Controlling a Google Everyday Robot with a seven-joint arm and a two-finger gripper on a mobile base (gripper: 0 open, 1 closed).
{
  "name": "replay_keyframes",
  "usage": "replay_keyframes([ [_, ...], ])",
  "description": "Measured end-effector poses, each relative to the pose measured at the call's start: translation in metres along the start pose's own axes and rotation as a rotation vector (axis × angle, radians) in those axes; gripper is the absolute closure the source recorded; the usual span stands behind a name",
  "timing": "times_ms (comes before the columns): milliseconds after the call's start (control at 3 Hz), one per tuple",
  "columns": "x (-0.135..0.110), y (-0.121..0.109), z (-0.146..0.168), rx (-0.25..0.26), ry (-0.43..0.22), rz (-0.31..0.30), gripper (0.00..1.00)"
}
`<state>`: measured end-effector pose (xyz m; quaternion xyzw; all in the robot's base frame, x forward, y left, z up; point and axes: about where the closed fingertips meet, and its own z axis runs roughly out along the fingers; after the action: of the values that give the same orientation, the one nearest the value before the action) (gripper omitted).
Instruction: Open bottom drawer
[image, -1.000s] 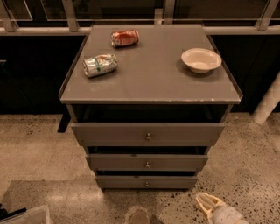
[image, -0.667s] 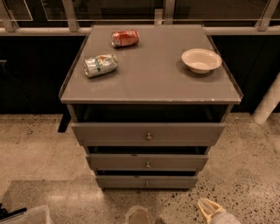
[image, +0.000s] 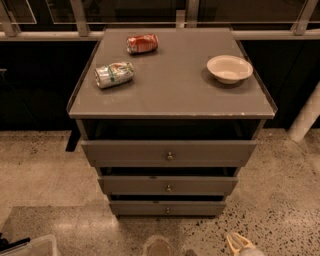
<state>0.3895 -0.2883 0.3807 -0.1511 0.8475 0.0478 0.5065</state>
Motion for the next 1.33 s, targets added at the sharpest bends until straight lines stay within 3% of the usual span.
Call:
replay_keyframes([
  [333, 0.025, 0.000, 0.025, -0.007, 0.026, 0.025, 1.00],
  [667, 0.039, 0.008, 0.086, -0.065, 0.048, 0.035, 1.00],
  [1333, 0.038, 0.009, 0.091, -0.064, 0.048, 0.043, 1.00],
])
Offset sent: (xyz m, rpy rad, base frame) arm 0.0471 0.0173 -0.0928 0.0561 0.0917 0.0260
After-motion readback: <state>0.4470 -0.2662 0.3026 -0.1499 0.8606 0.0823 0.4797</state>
